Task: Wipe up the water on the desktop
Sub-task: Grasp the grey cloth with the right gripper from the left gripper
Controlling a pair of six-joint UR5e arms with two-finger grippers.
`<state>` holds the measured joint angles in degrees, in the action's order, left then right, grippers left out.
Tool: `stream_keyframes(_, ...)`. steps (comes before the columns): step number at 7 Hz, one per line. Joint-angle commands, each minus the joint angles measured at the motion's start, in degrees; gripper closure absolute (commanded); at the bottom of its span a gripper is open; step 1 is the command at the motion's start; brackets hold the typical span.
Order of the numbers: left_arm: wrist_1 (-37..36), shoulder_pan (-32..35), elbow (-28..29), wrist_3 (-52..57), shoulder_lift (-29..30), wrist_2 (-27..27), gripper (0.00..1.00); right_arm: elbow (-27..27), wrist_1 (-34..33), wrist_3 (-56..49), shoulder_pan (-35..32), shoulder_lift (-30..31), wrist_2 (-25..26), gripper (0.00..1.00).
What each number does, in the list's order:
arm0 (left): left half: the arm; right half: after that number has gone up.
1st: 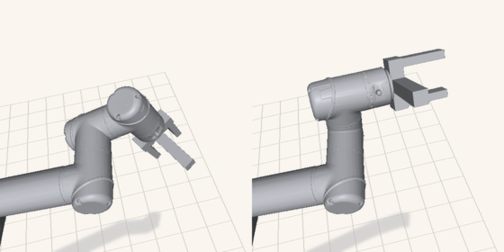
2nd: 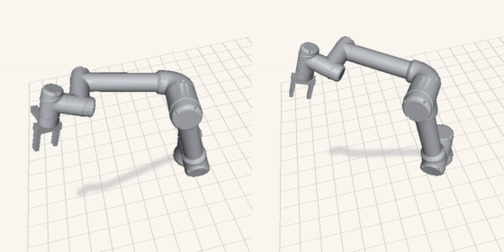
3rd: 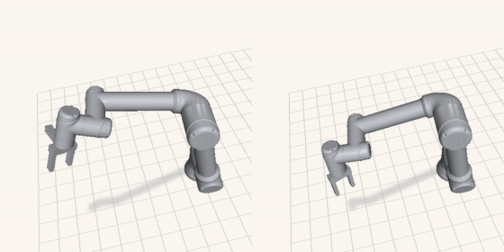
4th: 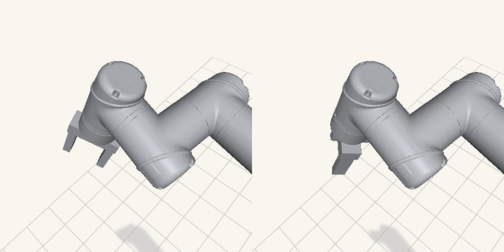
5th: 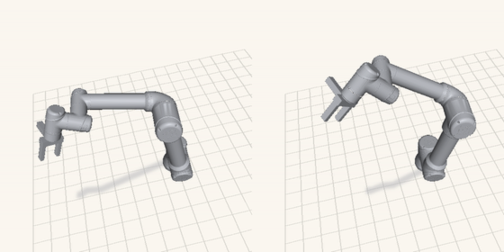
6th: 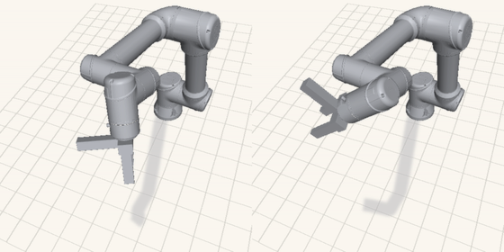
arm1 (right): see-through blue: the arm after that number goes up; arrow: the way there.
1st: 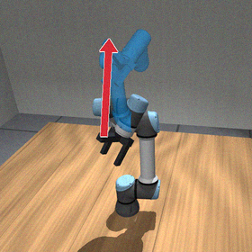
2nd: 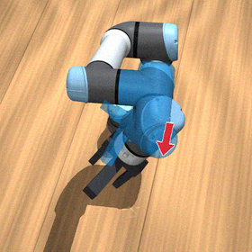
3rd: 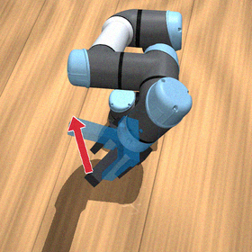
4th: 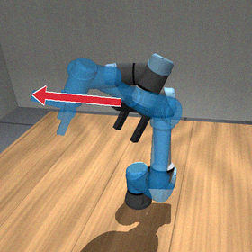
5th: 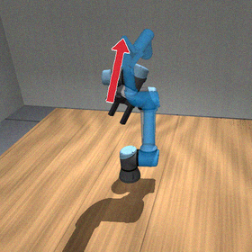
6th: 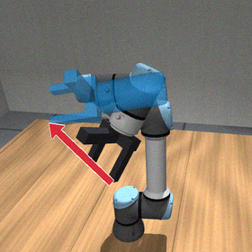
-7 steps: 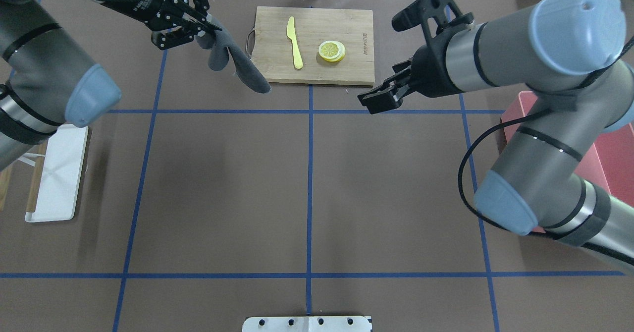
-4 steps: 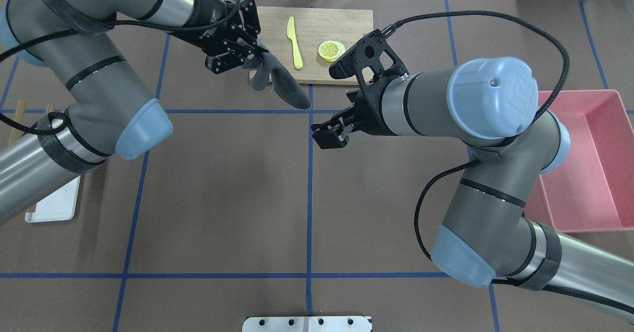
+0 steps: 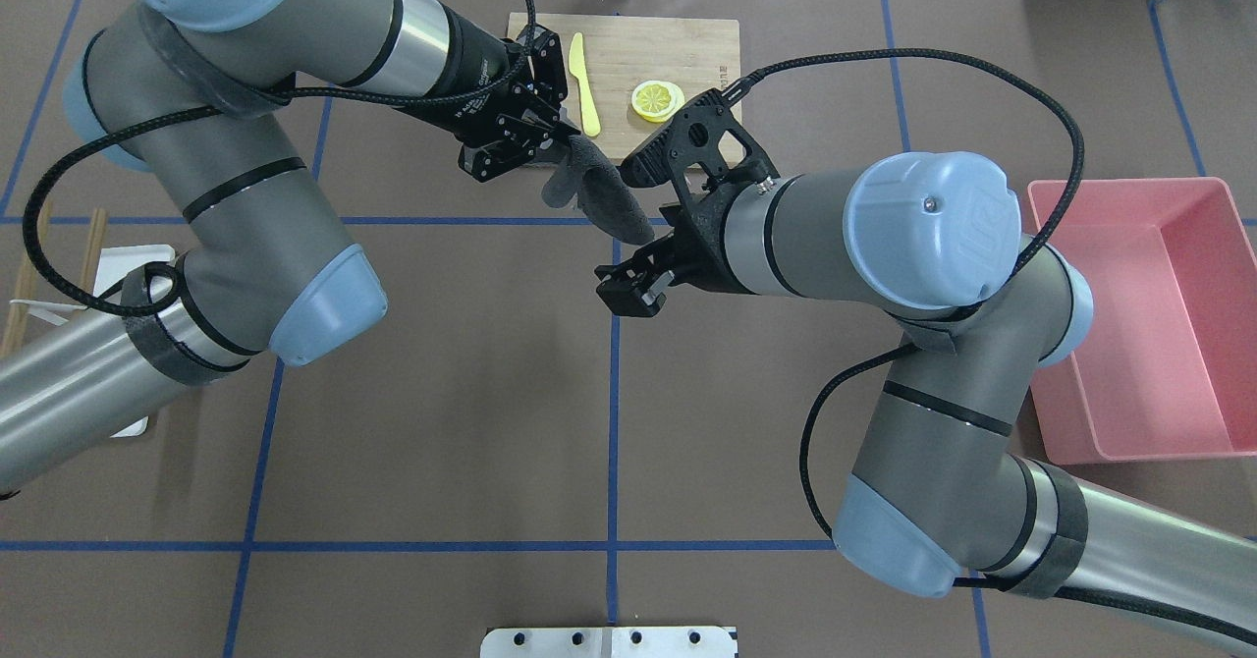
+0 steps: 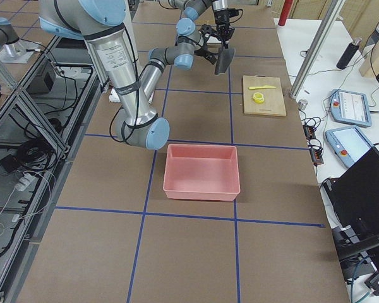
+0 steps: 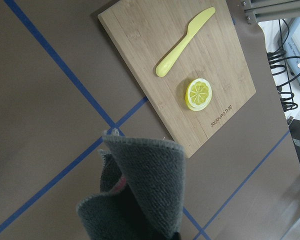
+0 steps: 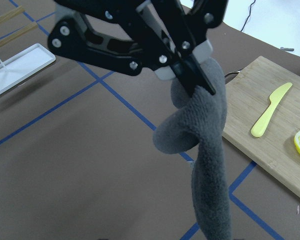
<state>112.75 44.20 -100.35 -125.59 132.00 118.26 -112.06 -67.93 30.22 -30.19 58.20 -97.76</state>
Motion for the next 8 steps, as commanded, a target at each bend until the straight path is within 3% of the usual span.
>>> stream_keyframes(1, -1.81, -1.21, -1.85, -0.18, -0.16, 0.04, 1.0, 0.18, 0.34, 0.01, 0.05, 0.08, 0.02, 0.24)
stream_keyframes(5, -2.88, -3.68, -3.18, -0.18, -0.34, -0.04, 1.0, 0.26, 0.61, 0.19, 0.05, 0.16, 0.02, 0.3)
stream_keyframes(8, -2.88, -3.59, -3.1, -0.18, -0.43, -0.04, 1.0, 0.27, 0.7, 0.27, 0.05, 0.08, -0.07, 0.84)
